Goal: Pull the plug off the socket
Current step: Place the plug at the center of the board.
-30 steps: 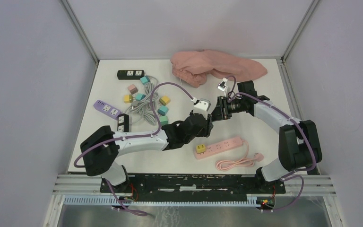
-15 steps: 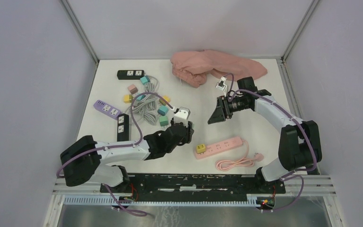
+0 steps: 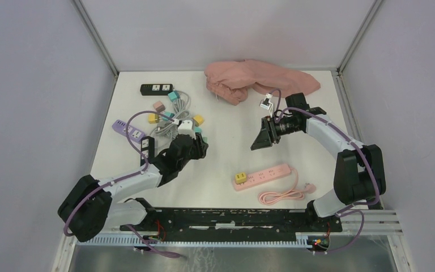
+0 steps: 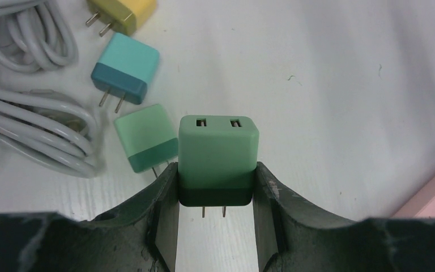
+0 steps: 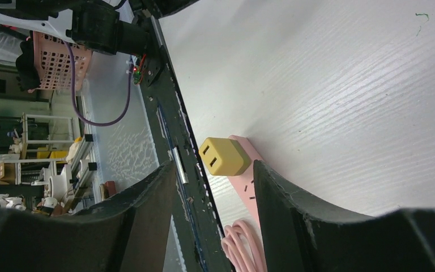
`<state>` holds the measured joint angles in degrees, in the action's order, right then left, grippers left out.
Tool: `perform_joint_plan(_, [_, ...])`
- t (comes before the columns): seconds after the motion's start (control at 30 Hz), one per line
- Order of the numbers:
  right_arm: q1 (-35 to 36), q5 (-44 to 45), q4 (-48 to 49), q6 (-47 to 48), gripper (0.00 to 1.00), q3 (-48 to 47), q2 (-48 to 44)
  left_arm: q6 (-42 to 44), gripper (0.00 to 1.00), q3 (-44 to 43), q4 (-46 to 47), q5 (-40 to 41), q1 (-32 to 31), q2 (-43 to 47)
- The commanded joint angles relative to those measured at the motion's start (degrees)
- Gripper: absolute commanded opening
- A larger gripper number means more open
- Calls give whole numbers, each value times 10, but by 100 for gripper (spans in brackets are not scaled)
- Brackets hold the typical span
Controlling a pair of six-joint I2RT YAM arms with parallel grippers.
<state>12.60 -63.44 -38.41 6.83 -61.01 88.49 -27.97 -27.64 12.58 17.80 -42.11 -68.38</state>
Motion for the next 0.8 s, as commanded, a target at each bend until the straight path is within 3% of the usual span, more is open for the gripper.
perform_joint_plan(0.0, [-3,-21,3,13,58,-18,-14,-20,3,6,39,-53,47,15])
perform_joint_plan(0.33, [-4,-20,3,13,57,-16,-13,-31,3,-23,32,-73,112,-30])
perform_joint_plan(0.77, [-4,-19,3,13,57,-16,-12,-35,3,-70,10,-46,140,-71])
